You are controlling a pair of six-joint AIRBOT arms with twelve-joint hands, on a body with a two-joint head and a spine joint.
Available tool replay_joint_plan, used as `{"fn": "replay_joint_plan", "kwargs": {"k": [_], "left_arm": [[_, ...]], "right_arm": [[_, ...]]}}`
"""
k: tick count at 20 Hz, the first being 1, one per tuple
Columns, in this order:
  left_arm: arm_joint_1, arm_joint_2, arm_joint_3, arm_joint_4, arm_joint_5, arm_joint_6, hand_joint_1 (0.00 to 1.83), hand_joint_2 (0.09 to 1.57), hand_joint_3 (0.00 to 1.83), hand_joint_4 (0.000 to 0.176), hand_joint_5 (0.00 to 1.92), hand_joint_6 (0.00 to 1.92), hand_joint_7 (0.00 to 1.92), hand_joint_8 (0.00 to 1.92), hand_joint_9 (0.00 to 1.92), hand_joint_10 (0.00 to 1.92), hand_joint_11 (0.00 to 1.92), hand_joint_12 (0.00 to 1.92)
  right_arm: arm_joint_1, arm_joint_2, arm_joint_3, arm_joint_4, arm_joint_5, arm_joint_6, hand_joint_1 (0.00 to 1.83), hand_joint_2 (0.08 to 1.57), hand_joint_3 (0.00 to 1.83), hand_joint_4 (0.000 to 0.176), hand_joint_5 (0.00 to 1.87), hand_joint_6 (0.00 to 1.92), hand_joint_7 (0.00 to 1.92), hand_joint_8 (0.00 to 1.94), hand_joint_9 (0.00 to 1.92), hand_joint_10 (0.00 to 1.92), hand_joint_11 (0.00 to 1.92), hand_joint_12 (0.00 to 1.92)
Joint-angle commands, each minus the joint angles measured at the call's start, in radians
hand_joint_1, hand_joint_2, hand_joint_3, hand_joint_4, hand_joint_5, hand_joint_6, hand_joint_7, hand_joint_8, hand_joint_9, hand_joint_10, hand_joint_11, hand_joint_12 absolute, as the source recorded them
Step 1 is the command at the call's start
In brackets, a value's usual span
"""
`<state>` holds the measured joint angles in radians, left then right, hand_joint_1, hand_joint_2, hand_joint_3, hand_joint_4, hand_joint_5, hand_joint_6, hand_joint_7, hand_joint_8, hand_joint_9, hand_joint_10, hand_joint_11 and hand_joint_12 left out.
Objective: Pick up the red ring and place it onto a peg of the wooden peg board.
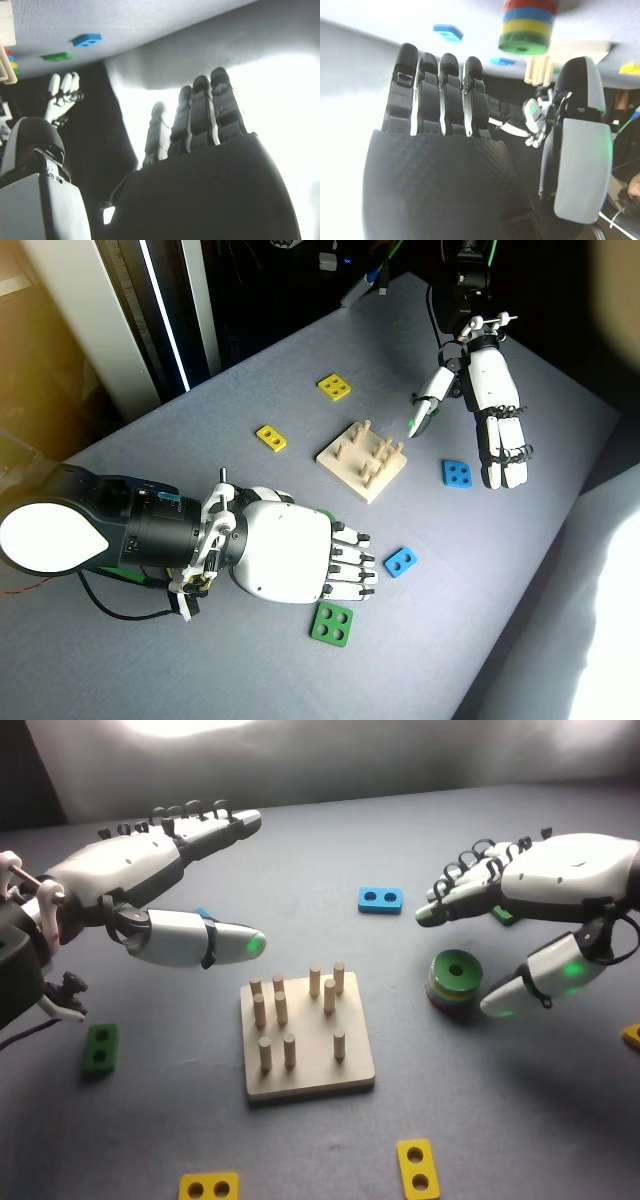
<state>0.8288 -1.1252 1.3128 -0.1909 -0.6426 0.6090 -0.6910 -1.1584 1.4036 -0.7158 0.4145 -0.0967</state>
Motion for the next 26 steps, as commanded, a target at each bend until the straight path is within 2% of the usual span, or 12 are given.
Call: {"fn": "replay_joint_plan", "kwargs": {"k": [1, 6, 8, 10, 11, 12, 14, 15, 20, 22, 23, 26], "left_arm": [[-0.013, -0.002, 0.008, -0.002, -0.121, -0.001, 0.48, 1.01, 0.0, 0.153, 0.03, 0.0, 0.0, 0.0, 0.0, 0.0, 0.0, 0.0], [-0.015, -0.003, 0.008, -0.002, -0.121, -0.001, 0.48, 1.0, 0.0, 0.145, 0.04, 0.0, 0.0, 0.0, 0.0, 0.0, 0.0, 0.0], [-0.016, -0.003, 0.009, -0.002, -0.121, -0.001, 0.47, 1.0, 0.0, 0.148, 0.05, 0.01, 0.0, 0.0, 0.0, 0.0, 0.0, 0.0], [-0.016, -0.003, 0.009, -0.003, -0.121, -0.001, 0.46, 1.0, 0.0, 0.151, 0.05, 0.0, 0.0, 0.0, 0.0, 0.0, 0.0, 0.0], [-0.016, -0.002, 0.009, -0.003, -0.122, -0.001, 0.46, 1.0, 0.0, 0.153, 0.05, 0.0, 0.0, 0.0, 0.0, 0.0, 0.0, 0.0], [-0.017, -0.002, 0.009, -0.003, -0.122, -0.001, 0.46, 1.0, 0.0, 0.148, 0.05, 0.0, 0.0, 0.0, 0.0, 0.0, 0.0, 0.0], [-0.017, -0.002, 0.009, -0.004, -0.122, -0.001, 0.46, 1.01, 0.0, 0.152, 0.04, 0.0, 0.0, 0.0, 0.0, 0.0, 0.0, 0.0], [-0.017, -0.002, 0.009, -0.004, -0.123, -0.001, 0.46, 1.0, 0.0, 0.146, 0.04, 0.0, 0.0, 0.0, 0.0, 0.0, 0.0, 0.0], [-0.017, -0.001, 0.009, -0.005, -0.123, -0.001, 0.47, 1.0, 0.0, 0.161, 0.05, 0.0, 0.0, 0.0, 0.0, 0.0, 0.0, 0.0], [-0.018, -0.001, 0.009, -0.006, -0.124, -0.001, 0.47, 1.0, 0.0, 0.166, 0.05, 0.0, 0.0, 0.0, 0.0, 0.0, 0.0, 0.0], [-0.019, -0.001, 0.009, -0.006, -0.124, -0.001, 0.47, 1.0, 0.0, 0.159, 0.05, 0.0, 0.0, 0.0, 0.0, 0.0, 0.0, 0.0], [-0.019, -0.001, 0.009, -0.006, -0.125, -0.001, 0.49, 1.01, 0.0, 0.156, 0.05, 0.0, 0.0, 0.0, 0.0, 0.0, 0.0, 0.0]], "right_arm": [[0.005, -0.009, 0.008, 0.029, 0.07, 0.009, 0.78, 0.96, 0.0, 0.0, 0.33, 0.0, 0.22, 0.0, 0.18, 0.02, 0.0, 0.89], [-0.004, -0.036, 0.037, 0.029, 0.063, 0.026, 0.8, 0.96, 0.0, 0.0, 0.36, 0.01, 0.24, 0.0, 0.22, 0.02, 0.0, 1.02], [-0.005, -0.042, 0.046, 0.029, 0.057, 0.028, 0.8, 0.97, 0.0, 0.0, 0.36, 0.01, 0.25, 0.0, 0.24, 0.03, 0.0, 1.1], [-0.005, -0.044, 0.049, 0.029, 0.053, 0.029, 0.78, 0.98, 0.0, 0.0, 0.37, 0.0, 0.26, 0.0, 0.24, 0.02, 0.0, 1.02], [-0.006, -0.045, 0.05, 0.029, 0.052, 0.029, 0.79, 0.98, 0.0, 0.0, 0.38, 0.01, 0.27, 0.0, 0.22, 0.01, 0.0, 0.87], [-0.007, -0.046, 0.052, 0.029, 0.051, 0.03, 0.8, 0.98, 0.0, 0.0, 0.39, 0.01, 0.28, 0.01, 0.23, 0.02, 0.0, 0.9], [-0.008, -0.049, 0.053, 0.029, 0.051, 0.034, 0.81, 0.98, 0.0, 0.0, 0.41, 0.02, 0.29, 0.01, 0.23, 0.01, 0.0, 0.91], [-0.008, -0.05, 0.053, 0.029, 0.052, 0.035, 0.81, 0.98, 0.0, 0.0, 0.42, 0.01, 0.3, 0.01, 0.23, 0.01, 0.0, 0.93], [-0.01, -0.059, 0.053, 0.029, 0.065, 0.046, 0.81, 0.97, 0.0, 0.0, 0.45, 0.01, 0.31, 0.01, 0.26, 0.02, 0.0, 0.94], [-0.012, -0.062, 0.053, 0.029, 0.065, 0.046, 0.8, 0.96, 0.0, 0.0, 0.46, 0.02, 0.33, 0.01, 0.27, 0.02, 0.0, 1.0], [-0.015, -0.063, 0.053, 0.029, 0.065, 0.046, 0.82, 0.97, 0.0, 0.0, 0.46, 0.01, 0.33, 0.01, 0.27, 0.02, 0.0, 0.95], [-0.022, -0.064, 0.053, 0.029, 0.064, 0.047, 0.85, 0.97, 0.0, 0.0, 0.47, 0.01, 0.32, 0.0, 0.23, 0.0, 0.0, 0.79]]}}
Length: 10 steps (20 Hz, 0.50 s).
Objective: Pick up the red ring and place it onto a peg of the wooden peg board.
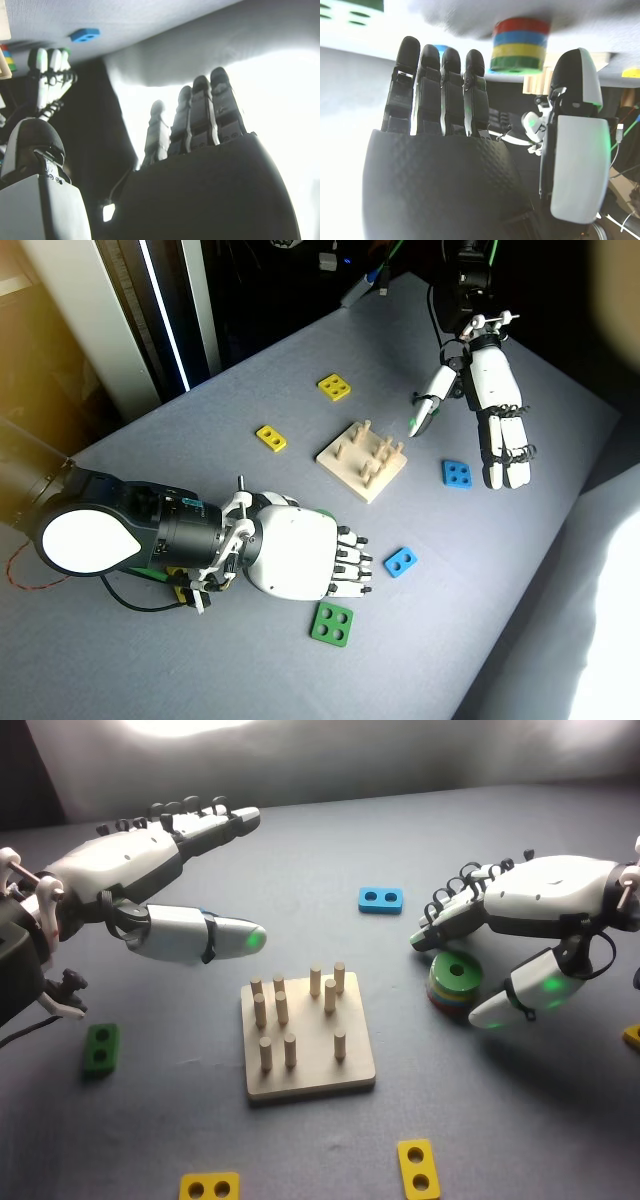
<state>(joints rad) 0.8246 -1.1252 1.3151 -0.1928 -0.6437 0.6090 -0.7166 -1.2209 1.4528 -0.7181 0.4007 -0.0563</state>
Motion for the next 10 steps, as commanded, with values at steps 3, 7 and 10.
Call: {"fn": "replay_joint_plan", "kwargs": {"k": [3, 7, 10], "left_arm": [[-0.016, -0.002, 0.007, -0.004, -0.123, -0.001, 0.47, 0.99, 0.0, 0.163, 0.06, 0.0, 0.0, 0.0, 0.0, 0.0, 0.0, 0.0], [-0.018, -0.002, 0.007, -0.003, -0.123, -0.001, 0.49, 1.0, 0.0, 0.14, 0.06, 0.0, 0.0, 0.0, 0.0, 0.0, 0.0, 0.0], [-0.019, -0.002, 0.007, -0.003, -0.124, -0.001, 0.5, 1.01, 0.0, 0.145, 0.05, 0.0, 0.0, 0.0, 0.0, 0.0, 0.0, 0.0]], "right_arm": [[0.0, -0.005, 0.003, 0.028, 0.076, 0.007, 0.85, 0.97, 0.0, 0.0, 0.5, 0.01, 0.32, 0.0, 0.24, 0.01, 0.0, 0.9], [0.0, -0.007, 0.004, 0.021, 0.072, 0.008, 0.84, 0.99, 0.0, 0.0, 0.49, 0.0, 0.31, 0.0, 0.18, 0.01, 0.0, 0.63], [0.0, -0.008, 0.005, 0.021, 0.071, 0.008, 0.82, 1.0, 0.0, 0.002, 0.47, 0.0, 0.29, 0.0, 0.19, 0.01, 0.0, 0.69]]}}
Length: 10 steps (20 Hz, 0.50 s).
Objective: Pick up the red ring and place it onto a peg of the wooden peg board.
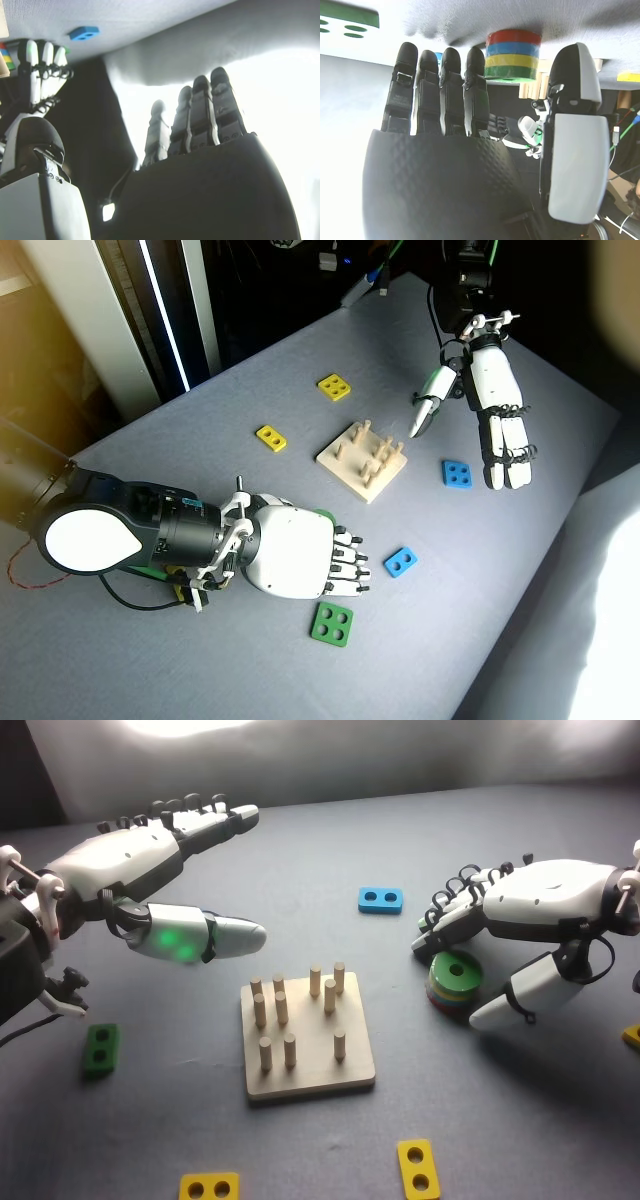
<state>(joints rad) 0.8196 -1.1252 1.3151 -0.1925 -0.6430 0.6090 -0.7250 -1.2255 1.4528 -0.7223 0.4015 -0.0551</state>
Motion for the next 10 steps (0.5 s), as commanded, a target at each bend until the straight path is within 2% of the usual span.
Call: {"fn": "replay_joint_plan", "kwargs": {"k": [1, 3, 4, 5, 6, 10], "left_arm": [[-0.014, -0.002, 0.007, -0.003, -0.125, -0.001, 0.49, 1.01, 0.0, 0.145, 0.05, 0.0, 0.0, 0.0, 0.0, 0.0, 0.0, 0.0], [-0.015, -0.002, 0.007, -0.003, -0.126, -0.001, 0.48, 1.01, 0.0, 0.137, 0.04, 0.0, 0.0, 0.0, 0.0, 0.0, 0.0, 0.0], [-0.015, -0.002, 0.007, -0.003, -0.126, -0.001, 0.49, 1.0, 0.0, 0.146, 0.05, 0.0, 0.0, 0.0, 0.0, 0.0, 0.0, 0.0], [-0.015, -0.002, 0.007, -0.002, -0.126, -0.001, 0.5, 1.0, 0.0, 0.15, 0.05, 0.0, 0.0, 0.0, 0.0, 0.0, 0.0, 0.0], [-0.015, -0.002, 0.007, -0.002, -0.126, -0.001, 0.5, 1.01, 0.0, 0.148, 0.05, 0.0, 0.0, 0.0, 0.0, 0.0, 0.0, 0.0], [-0.015, -0.002, 0.007, -0.002, -0.126, -0.001, 0.49, 1.02, 0.0, 0.147, 0.04, 0.0, 0.0, 0.0, 0.0, 0.0, 0.0, 0.0]], "right_arm": [[0.008, -0.005, 0.005, 0.025, 0.07, 0.007, 0.83, 0.99, 0.0, 0.0, 0.48, 0.0, 0.31, 0.0, 0.2, 0.01, 0.0, 0.72], [0.009, -0.012, 0.01, 0.025, 0.07, 0.007, 0.81, 0.99, 0.0, 0.0, 0.5, 0.0, 0.33, 0.0, 0.2, 0.01, 0.0, 0.74], [0.009, -0.018, 0.014, 0.025, 0.07, 0.007, 0.79, 0.98, 0.0, 0.0, 0.51, 0.01, 0.34, 0.0, 0.2, 0.01, 0.0, 0.71], [0.009, -0.021, 0.017, 0.025, 0.07, 0.009, 0.79, 0.98, 0.0, 0.009, 0.51, 0.01, 0.34, 0.0, 0.19, 0.0, 0.0, 0.71], [0.009, -0.022, 0.018, 0.025, 0.07, 0.009, 0.78, 0.97, 0.0, 0.002, 0.53, 0.01, 0.35, 0.0, 0.2, 0.0, 0.0, 0.73], [0.008, -0.023, 0.021, 0.025, 0.07, 0.012, 0.81, 0.99, 0.0, 0.0, 0.57, 0.01, 0.38, 0.0, 0.22, 0.01, 0.0, 0.8]]}}
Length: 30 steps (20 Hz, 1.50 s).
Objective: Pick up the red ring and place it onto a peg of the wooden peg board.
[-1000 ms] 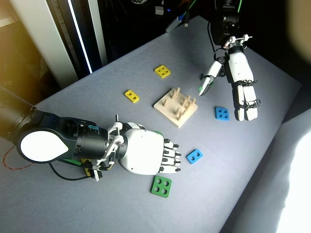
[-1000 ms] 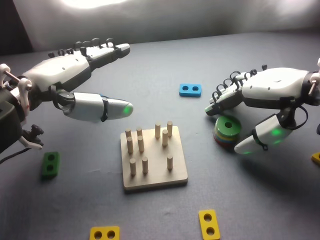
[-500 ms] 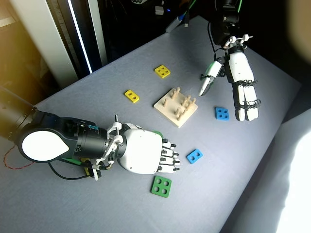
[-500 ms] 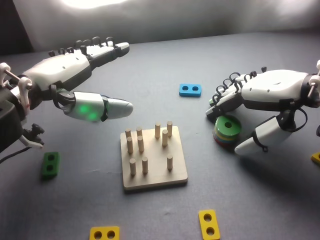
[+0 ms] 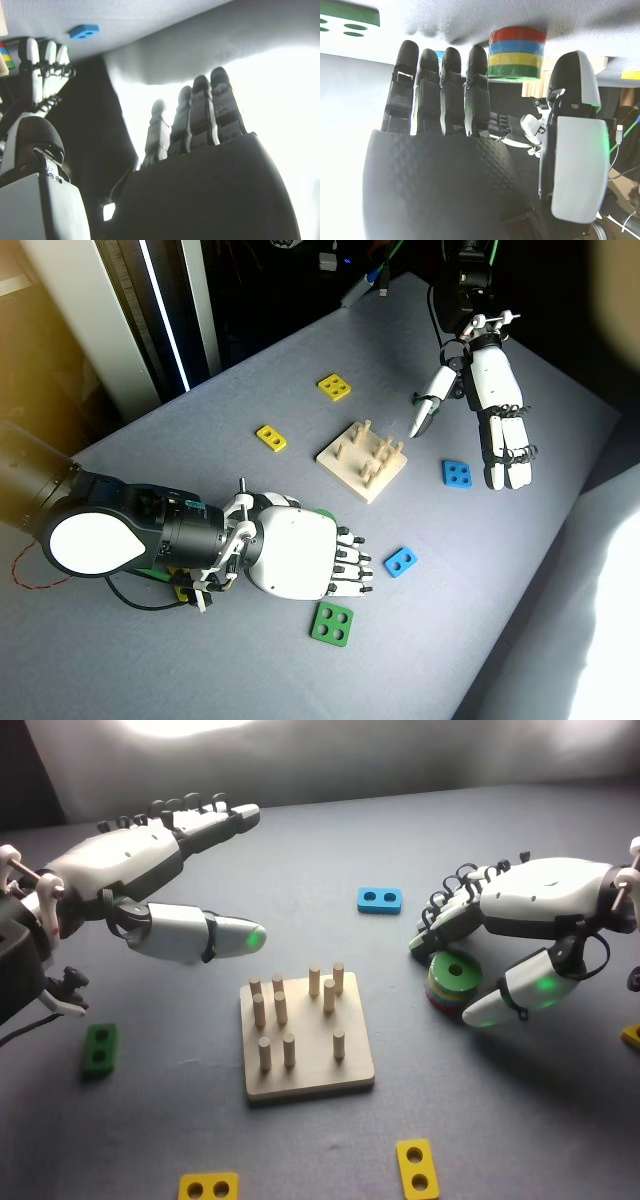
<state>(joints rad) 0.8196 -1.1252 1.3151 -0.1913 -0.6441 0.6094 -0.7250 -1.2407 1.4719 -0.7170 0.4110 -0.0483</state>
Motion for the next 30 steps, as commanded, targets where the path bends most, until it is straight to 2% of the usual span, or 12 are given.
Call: {"fn": "replay_joint_plan", "kwargs": {"k": [1, 6, 9, 10, 11, 12, 13, 15, 17, 23, 26, 30], "left_arm": [[-0.015, -0.002, 0.007, -0.003, -0.125, -0.001, 0.5, 1.02, 0.0, 0.148, 0.04, 0.0, 0.0, 0.0, 0.0, 0.0, 0.0, 0.0], [-0.015, 0.0, 0.007, -0.002, -0.126, -0.001, 0.49, 1.01, 0.0, 0.135, 0.05, 0.0, 0.0, 0.0, 0.0, 0.0, 0.0, 0.0], [-0.015, 0.0, 0.007, -0.001, -0.126, -0.001, 0.49, 1.01, 0.0, 0.141, 0.06, 0.01, 0.0, 0.0, 0.0, 0.0, 0.0, 0.0], [-0.015, 0.0, 0.007, -0.001, -0.126, -0.001, 0.48, 1.01, 0.0, 0.136, 0.05, 0.0, 0.0, 0.0, 0.0, 0.0, 0.0, 0.0], [-0.015, 0.0, 0.007, 0.0, -0.126, -0.001, 0.49, 1.0, 0.0, 0.134, 0.05, 0.0, 0.0, 0.0, 0.0, 0.0, 0.0, 0.0], [-0.015, 0.0, 0.007, 0.0, -0.126, -0.001, 0.49, 1.0, 0.0, 0.135, 0.05, 0.0, 0.0, 0.0, 0.0, 0.0, 0.0, 0.0], [-0.015, 0.0, 0.007, 0.0, -0.126, -0.001, 0.49, 1.01, 0.0, 0.132, 0.05, 0.0, 0.0, 0.0, 0.0, 0.0, 0.0, 0.0], [-0.015, 0.001, 0.007, 0.0, -0.126, -0.001, 0.49, 1.0, 0.0, 0.141, 0.05, 0.0, 0.0, 0.0, 0.0, 0.0, 0.0, 0.0], [-0.015, 0.001, 0.007, 0.0, -0.126, -0.001, 0.48, 1.0, 0.0, 0.133, 0.05, 0.0, 0.0, 0.0, 0.0, 0.0, 0.0, 0.0], [-0.012, 0.002, 0.007, -0.004, -0.126, -0.001, 0.49, 1.01, 0.0, 0.144, 0.05, 0.0, 0.0, 0.0, 0.0, 0.0, 0.0, 0.0], [-0.006, 0.003, 0.007, -0.009, -0.129, -0.001, 0.49, 1.0, 0.0, 0.15, 0.05, 0.0, 0.0, 0.0, 0.0, 0.0, 0.0, 0.0], [0.003, 0.008, 0.007, -0.02, -0.135, 0.0, 0.48, 1.0, 0.0, 0.142, 0.05, 0.0, 0.0, 0.0, 0.0, 0.0, 0.0, 0.0]], "right_arm": [[0.008, -0.009, 0.002, 0.02, 0.06, 0.005, 0.83, 0.99, 0.0, 0.0, 0.59, 0.01, 0.39, 0.01, 0.24, 0.01, 0.0, 0.81], [0.007, -0.009, 0.006, 0.019, 0.06, 0.005, 0.95, 1.05, 0.0, 0.0, 0.75, 0.04, 0.46, 0.01, 0.3, 0.02, 0.0, 0.97], [0.007, -0.009, 0.007, 0.018, 0.06, 0.005, 1.0, 1.08, 0.01, 0.0, 0.86, 0.07, 0.49, 0.01, 0.33, 0.03, 0.0, 1.05], [0.006, -0.009, 0.007, 0.016, 0.06, 0.006, 1.02, 1.16, 0.0, 0.038, 0.89, 0.9, 0.51, 0.01, 0.35, 0.03, 0.0, 1.22], [0.006, -0.009, 0.007, 0.015, 0.06, 0.007, 1.02, 1.18, 0.0, 0.032, 0.85, 1.14, 0.53, 0.01, 0.35, 0.03, 0.0, 1.18], [0.006, -0.009, 0.008, 0.014, 0.06, 0.008, 1.03, 1.18, 0.0, 0.014, 0.84, 1.2, 0.53, 0.0, 0.35, 0.02, 0.0, 1.17], [0.005, -0.009, 0.008, 0.013, 0.06, 0.008, 1.04, 1.19, 0.0, 0.0, 0.83, 1.21, 0.54, 0.01, 0.36, 0.03, 0.0, 1.19], [0.005, -0.009, 0.008, 0.012, 0.06, 0.009, 1.06, 1.19, 0.0, 0.0, 0.83, 1.22, 0.55, 0.01, 0.37, 0.03, 0.0, 1.23], [0.005, -0.009, 0.008, 0.012, 0.06, 0.01, 1.06, 1.2, 0.0, 0.0, 0.82, 1.23, 0.56, 0.01, 0.36, 0.02, 0.0, 1.15], [0.013, -0.008, 0.01, -0.024, 0.073, 0.054, 1.08, 1.19, 0.0, 0.0, 0.83, 1.22, 0.59, 0.01, 0.37, 0.02, 0.0, 1.07], [0.019, -0.007, 0.01, -0.033, 0.1, 0.076, 1.06, 1.2, 0.0, 0.0, 0.82, 1.23, 0.58, 0.0, 0.39, 0.02, 0.0, 1.13], [0.031, -0.006, 0.008, -0.049, 0.162, 0.124, 1.06, 1.2, 0.0, 0.0, 0.82, 1.23, 0.58, 0.0, 0.4, 0.02, 0.0, 1.15]]}}
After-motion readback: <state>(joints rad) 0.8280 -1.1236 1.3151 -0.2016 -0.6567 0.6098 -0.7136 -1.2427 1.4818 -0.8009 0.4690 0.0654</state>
